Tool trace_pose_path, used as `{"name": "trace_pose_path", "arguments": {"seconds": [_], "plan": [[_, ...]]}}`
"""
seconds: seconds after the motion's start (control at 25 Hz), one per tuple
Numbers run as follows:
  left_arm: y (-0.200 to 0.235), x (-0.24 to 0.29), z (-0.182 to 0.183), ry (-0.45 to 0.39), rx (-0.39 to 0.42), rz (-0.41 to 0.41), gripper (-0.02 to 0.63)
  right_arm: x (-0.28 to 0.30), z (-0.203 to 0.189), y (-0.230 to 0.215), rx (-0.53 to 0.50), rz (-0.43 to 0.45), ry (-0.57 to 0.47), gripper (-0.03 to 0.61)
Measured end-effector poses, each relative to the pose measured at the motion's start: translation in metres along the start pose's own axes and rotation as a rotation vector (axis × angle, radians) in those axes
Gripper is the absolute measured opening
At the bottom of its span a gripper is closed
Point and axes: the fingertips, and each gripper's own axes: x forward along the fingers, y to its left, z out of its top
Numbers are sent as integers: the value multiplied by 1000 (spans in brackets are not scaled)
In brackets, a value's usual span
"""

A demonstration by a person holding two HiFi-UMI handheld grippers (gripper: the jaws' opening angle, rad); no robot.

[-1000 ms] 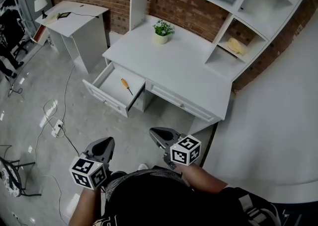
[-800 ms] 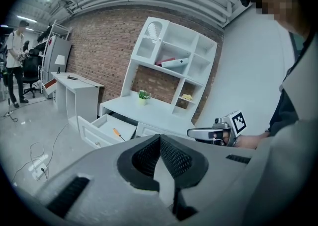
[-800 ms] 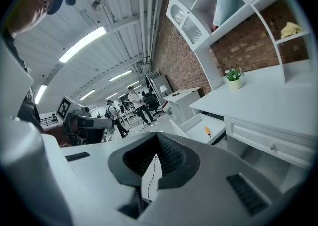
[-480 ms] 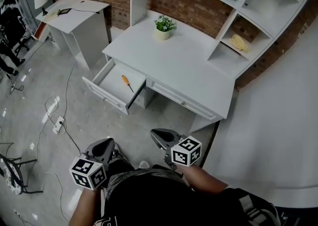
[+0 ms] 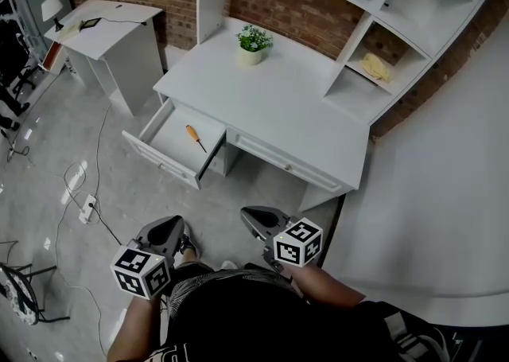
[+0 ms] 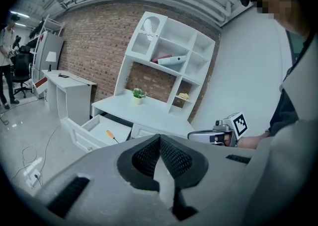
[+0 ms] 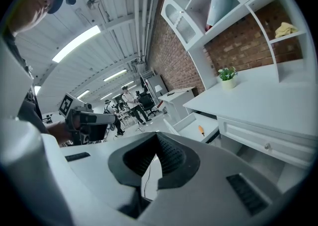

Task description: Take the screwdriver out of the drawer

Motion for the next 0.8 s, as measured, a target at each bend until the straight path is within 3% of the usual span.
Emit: {"name": "trace_pose_path", "arguments": {"seconds": [0.36,0.8], "plan": [[35,8,5,9,-13,7,17,39,12,-4,-9,6,16,5],[111,30,59,-26,-5,-11,17,113,65,-15,-43,-17,17,5]]}}
